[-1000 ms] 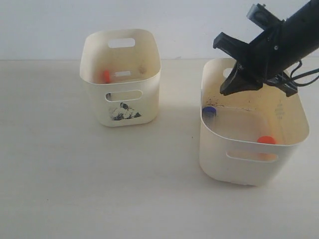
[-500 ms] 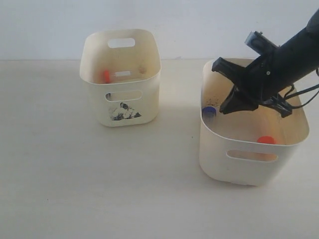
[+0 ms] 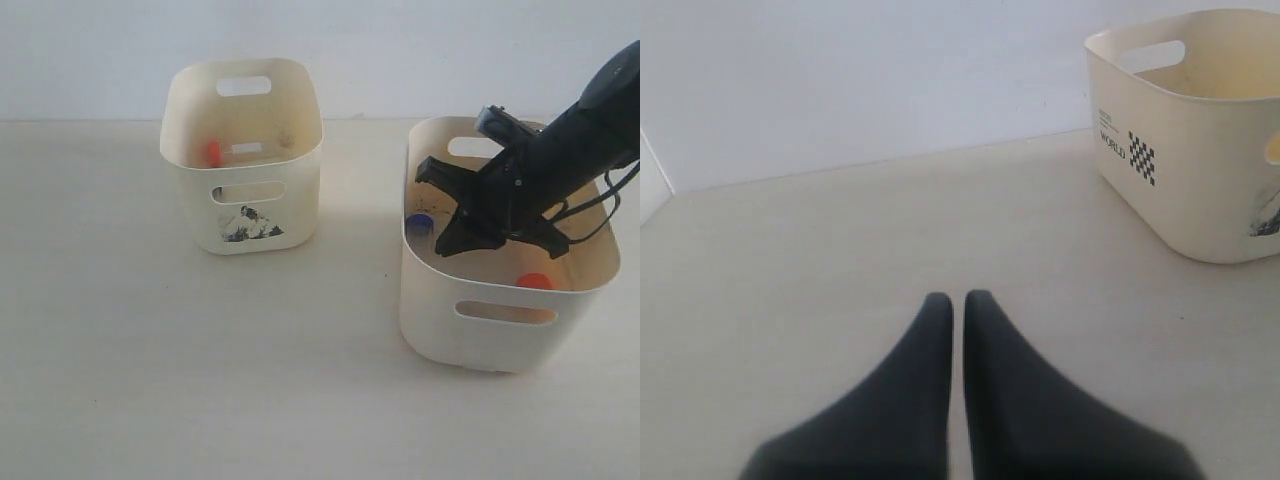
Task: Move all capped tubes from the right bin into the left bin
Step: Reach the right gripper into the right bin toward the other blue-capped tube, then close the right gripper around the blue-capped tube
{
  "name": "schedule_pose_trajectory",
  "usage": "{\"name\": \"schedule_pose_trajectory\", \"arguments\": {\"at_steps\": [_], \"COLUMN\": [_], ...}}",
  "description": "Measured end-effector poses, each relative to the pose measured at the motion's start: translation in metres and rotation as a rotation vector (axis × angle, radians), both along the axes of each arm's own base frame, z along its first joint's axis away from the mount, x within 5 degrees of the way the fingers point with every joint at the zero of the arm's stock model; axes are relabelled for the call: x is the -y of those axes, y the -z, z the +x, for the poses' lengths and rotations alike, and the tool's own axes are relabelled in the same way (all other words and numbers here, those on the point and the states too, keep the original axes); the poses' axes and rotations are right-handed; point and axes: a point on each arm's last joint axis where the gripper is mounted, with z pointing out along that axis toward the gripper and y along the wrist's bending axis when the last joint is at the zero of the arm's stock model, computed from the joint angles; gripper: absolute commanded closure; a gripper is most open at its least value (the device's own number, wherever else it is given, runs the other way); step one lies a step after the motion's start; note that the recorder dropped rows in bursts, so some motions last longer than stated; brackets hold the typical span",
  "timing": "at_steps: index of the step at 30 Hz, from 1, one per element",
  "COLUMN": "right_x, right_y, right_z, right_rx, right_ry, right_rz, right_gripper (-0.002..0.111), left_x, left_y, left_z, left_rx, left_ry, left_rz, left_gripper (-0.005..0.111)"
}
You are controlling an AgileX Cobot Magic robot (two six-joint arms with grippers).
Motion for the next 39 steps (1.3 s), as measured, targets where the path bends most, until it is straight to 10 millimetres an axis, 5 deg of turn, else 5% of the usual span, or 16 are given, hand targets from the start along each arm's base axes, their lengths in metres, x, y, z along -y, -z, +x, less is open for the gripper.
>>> {"name": "schedule_pose_trajectory", "arguments": {"at_steps": [7, 15, 39], "right_x": [-0.004, -0.004, -0.011], "right_y": [-0.001, 0.005, 0.01], "right_z": [0.013, 0.018, 0.023], "right_rx": [0.038, 0.045, 0.116], "right_ry": [-0.075, -0.086, -0.096], "right_rz": [0.012, 0.007, -0.108], "right_gripper": [0.103, 0.043, 0.047], "left_x": [0.0, 0.0, 0.0], "left_y": [0.0, 0.0, 0.0], "left_z": [0.0, 0.0, 0.0], "left_rx": [0.0, 0.0, 0.0], "left_ry": [0.0, 0.0, 0.0], "left_rz": [0.0, 0.0, 0.0], "left_gripper": [0.102, 0.102, 0.102]}}
